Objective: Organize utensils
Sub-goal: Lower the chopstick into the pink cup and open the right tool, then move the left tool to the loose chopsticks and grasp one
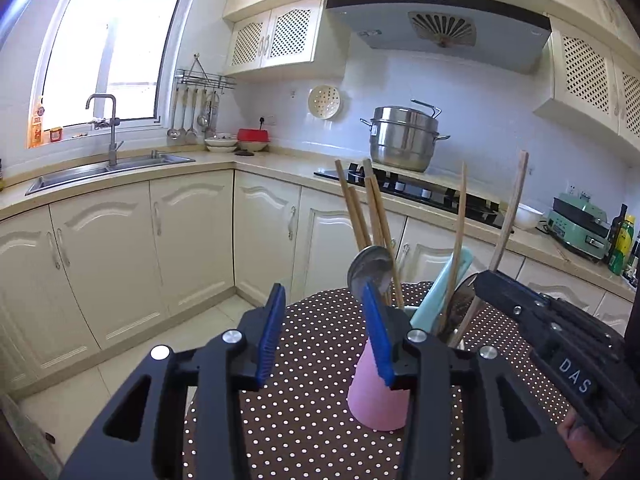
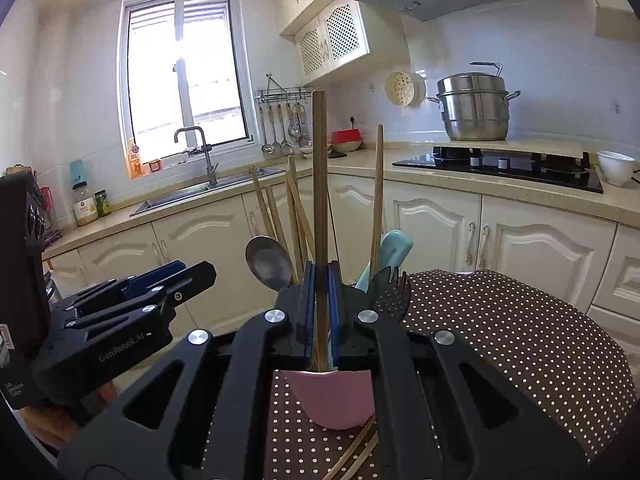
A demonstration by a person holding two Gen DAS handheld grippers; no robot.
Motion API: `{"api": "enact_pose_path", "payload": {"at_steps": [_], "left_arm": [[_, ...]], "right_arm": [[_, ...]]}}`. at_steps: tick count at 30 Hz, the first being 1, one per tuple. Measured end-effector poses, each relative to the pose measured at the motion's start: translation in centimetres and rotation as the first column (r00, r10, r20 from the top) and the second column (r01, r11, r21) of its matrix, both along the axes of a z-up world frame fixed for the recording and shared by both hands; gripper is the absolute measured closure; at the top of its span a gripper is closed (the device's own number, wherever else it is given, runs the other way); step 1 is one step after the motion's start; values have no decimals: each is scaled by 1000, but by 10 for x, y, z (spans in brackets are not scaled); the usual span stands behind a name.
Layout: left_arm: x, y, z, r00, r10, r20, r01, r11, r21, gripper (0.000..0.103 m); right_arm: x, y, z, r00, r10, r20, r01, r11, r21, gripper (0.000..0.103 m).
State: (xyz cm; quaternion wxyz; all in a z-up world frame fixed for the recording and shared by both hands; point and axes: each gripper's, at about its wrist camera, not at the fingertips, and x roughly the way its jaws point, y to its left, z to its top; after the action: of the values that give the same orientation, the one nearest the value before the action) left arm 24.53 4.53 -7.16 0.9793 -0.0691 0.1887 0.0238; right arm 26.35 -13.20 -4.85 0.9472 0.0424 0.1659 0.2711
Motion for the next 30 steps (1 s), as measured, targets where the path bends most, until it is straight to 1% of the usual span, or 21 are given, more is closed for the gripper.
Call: {"api": "enact_pose_path", "payload": {"at_steps": [3,4,5,6,7,9,11,14,16,17,19,21,24,26,27,28,30], "left_arm": [[-4,3,3,1000,-1,-7,1,1000,-3,62],[-4,3,4,1000,0,-9,0,1000,-5,61],[-5,4,5,1000,-1,-11,1,1000,-8,56],[-7,5,7,1000,-6,-10,6,1000,-12,54],[-9,4,8,1000,-9,-9,8,1000,-14,54],[-12,3,10,1000,-15,-9,15,1000,-11,52],[-17,2,12,1000,-24,-12,24,1000,-7,52],[-25,-1,13,999,-38,-13,38,999,-9,47],[-31,-3,15,999,-50,-16,50,999,-9,42],[-34,-4,16,998,-58,-19,58,998,-9,40],[-37,-8,15,996,-78,-38,78,997,-5,40],[-38,-14,11,992,-103,-76,104,995,4,39],[-33,-24,-1,972,-148,-181,152,988,7,39],[-29,-30,-14,952,-166,-258,172,985,3,39],[-26,-33,-19,939,-175,-295,182,983,-1,39],[-23,-37,-28,921,-188,-341,197,980,-8,39],[-18,-46,-43,885,-211,-414,224,974,-18,39]], "right_arm": [[-3,-1,1,1000,8,-6,-8,1000,11,95],[-3,-1,2,1000,11,-6,-11,1000,13,95],[-5,-1,3,1000,2,-1,-2,1000,6,95],[-7,0,5,1000,0,1,0,1000,1,95],[-6,-1,6,1000,2,0,-2,1000,1,95],[-10,-2,8,1000,-7,2,7,1000,-1,85],[-15,-4,10,1000,-16,11,16,1000,3,52],[-25,-8,16,999,-26,30,26,1000,7,51],[-30,-11,18,999,-33,37,32,999,8,51],[-35,-14,20,998,-42,45,41,999,9,49],[-41,-20,21,997,-61,44,61,998,3,45],[-46,-27,18,996,-86,27,86,996,-10,45],[-47,-37,6,992,-123,-38,121,992,-43,42],[-47,-43,-7,985,-144,-92,137,988,-78,39],[-47,-46,-15,980,-158,-120,147,985,-93,38],[-46,-50,-23,973,-169,-157,154,983,-104,36],[-44,-57,-37,956,-184,-228,160,980,-120,36]]}}
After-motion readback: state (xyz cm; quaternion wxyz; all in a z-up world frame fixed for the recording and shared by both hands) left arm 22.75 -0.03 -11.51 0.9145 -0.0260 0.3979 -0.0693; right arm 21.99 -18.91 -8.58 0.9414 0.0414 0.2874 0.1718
